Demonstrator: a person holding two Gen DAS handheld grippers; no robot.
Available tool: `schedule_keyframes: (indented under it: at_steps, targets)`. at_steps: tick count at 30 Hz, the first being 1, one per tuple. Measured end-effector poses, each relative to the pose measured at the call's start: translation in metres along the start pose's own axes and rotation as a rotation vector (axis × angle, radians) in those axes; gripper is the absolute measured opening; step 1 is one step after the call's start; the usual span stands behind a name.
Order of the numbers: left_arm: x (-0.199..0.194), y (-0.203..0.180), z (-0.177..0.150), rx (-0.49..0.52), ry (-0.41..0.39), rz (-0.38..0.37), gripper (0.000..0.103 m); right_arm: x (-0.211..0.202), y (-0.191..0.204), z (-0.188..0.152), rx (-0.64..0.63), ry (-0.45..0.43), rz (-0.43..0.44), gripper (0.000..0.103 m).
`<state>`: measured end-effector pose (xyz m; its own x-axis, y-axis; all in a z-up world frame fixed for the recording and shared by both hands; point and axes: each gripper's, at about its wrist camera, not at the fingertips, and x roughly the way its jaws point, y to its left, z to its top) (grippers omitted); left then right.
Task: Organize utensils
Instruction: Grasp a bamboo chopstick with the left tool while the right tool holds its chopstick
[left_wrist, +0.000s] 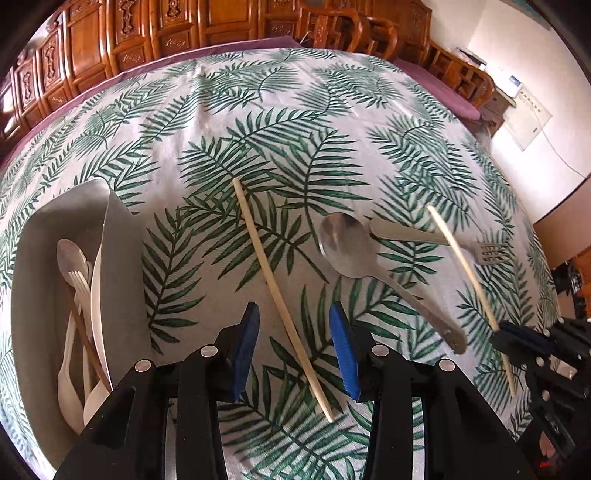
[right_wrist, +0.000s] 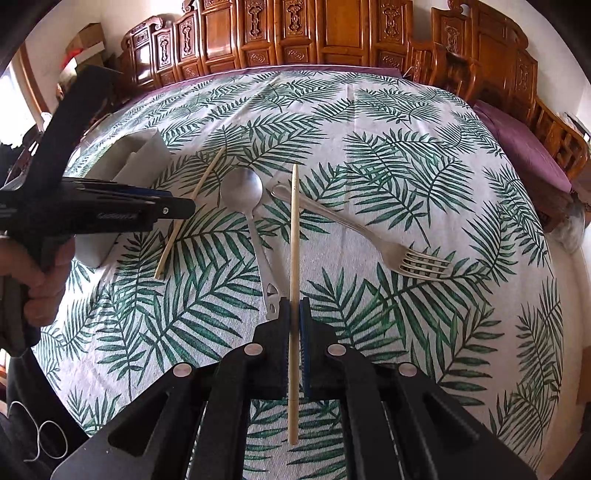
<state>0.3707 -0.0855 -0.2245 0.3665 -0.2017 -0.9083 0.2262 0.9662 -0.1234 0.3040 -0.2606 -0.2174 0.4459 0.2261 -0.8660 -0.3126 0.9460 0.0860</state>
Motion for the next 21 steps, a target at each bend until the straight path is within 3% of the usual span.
schedule_keyframes:
  at_steps: [6,15,17,18,21]
  targets:
    - [0.011,0.0,0.007,0.001,0.029,0.008,0.029,-0.003,0.0,-0.004,0.009,-0.002,-0.013,0.006]
    - [0.014,-0.002,0.006,0.024,0.038,0.042,0.026,-0.015,0.002,-0.006,0.013,-0.016,-0.02,0.006]
    - [0.014,-0.001,0.006,0.022,0.037,0.057,0.018,-0.017,0.004,-0.006,0.016,-0.019,-0.018,0.006]
    - [0.014,0.0,0.006,0.022,0.037,0.059,0.009,-0.019,0.004,-0.005,0.016,-0.02,-0.017,0.006]
    - [0.013,0.004,0.002,0.011,0.044,0.03,0.004,-0.023,0.008,-0.004,0.012,-0.027,-0.02,0.006]
